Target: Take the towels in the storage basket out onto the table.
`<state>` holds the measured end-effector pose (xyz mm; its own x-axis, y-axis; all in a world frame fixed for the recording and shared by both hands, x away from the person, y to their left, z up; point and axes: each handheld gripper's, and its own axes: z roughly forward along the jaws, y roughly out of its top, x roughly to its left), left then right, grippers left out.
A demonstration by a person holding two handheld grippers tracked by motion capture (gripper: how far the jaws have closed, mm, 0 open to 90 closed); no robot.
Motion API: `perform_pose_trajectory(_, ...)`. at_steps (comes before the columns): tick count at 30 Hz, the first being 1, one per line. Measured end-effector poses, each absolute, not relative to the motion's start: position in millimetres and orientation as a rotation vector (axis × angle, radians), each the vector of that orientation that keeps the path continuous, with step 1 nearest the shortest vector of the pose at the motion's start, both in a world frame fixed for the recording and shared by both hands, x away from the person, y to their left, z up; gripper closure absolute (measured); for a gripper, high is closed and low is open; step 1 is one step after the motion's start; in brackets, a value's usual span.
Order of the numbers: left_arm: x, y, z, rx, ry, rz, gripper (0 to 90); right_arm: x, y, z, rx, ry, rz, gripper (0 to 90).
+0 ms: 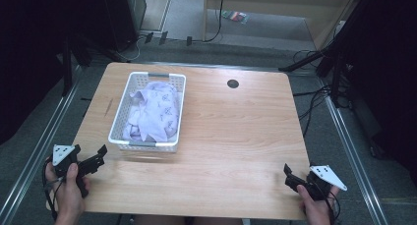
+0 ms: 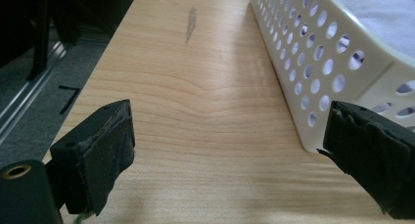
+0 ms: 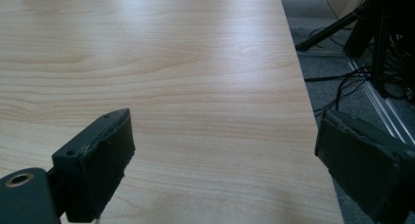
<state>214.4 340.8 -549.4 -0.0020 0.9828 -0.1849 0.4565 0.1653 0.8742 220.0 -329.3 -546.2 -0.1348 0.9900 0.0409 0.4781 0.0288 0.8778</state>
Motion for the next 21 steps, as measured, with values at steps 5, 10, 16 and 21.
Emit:
perform_pose_trajectory(5, 212, 342, -547, 1.432, 1.533, 0.722, 2.6, 220, -329, -546, 1.502, 1.686, 1.041, 7.5)
perform_pose_trajectory(10, 211, 342, -539, 1.435, 1.539, 0.718, 1.1, 221, -329, -546, 1.502, 1.694, 1.035, 7.6)
perform_pose_trajectory(16, 212, 340, -526, 1.479, 1.5, 0.692, 0.0, 221, -328, -546, 1.509, 1.691, 1.026, 7.7)
perform_pose_trajectory(21, 211, 336, -514, 1.498, 1.483, 0.683, 0.0, 221, -328, -546, 1.509, 1.687, 1.019, 7.9)
